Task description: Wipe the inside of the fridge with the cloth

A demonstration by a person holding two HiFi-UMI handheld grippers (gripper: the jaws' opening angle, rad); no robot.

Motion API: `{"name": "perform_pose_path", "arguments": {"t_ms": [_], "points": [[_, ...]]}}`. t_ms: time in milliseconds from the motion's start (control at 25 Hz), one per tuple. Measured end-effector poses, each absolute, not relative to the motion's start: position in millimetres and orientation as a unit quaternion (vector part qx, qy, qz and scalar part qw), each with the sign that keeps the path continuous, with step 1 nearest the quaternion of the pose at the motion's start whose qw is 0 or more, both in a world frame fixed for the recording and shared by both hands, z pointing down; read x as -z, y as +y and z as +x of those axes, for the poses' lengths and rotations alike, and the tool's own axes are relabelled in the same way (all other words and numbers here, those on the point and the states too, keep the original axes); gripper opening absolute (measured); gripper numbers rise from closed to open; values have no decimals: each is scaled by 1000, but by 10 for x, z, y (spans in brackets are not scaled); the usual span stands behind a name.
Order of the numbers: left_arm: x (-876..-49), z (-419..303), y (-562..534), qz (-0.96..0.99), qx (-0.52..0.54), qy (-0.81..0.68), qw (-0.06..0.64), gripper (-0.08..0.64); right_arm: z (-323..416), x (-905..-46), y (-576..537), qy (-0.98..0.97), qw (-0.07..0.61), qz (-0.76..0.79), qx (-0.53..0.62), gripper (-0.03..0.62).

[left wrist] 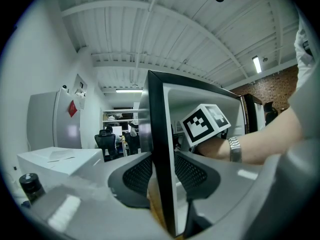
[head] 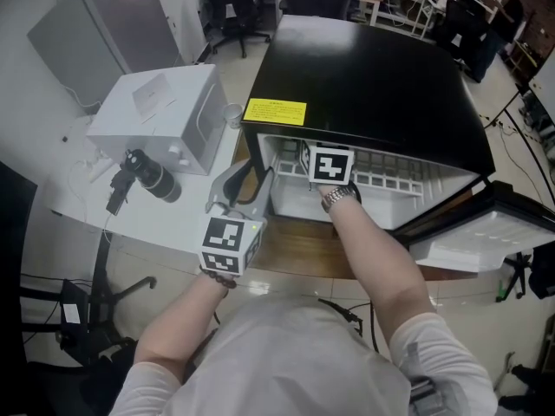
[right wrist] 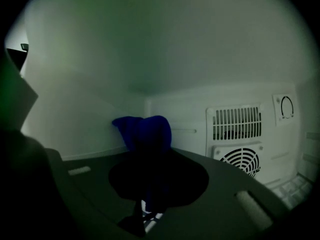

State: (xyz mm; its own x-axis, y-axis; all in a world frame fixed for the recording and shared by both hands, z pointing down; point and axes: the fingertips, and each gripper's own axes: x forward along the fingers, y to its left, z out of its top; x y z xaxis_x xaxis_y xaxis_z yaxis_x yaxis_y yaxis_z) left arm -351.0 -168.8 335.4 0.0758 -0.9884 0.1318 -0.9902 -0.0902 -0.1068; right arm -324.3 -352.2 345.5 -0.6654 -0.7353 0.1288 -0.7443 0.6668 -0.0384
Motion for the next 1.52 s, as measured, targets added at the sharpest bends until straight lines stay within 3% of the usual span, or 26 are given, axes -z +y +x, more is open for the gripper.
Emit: {"name": "perform_pose_path", "arguments": {"t_ms": [1520], "points": [[-3388, -3520, -1705, 713, -95, -695, 13, 135, -2416, -3453, -3771, -885, 61, 460, -33, 56]]}}
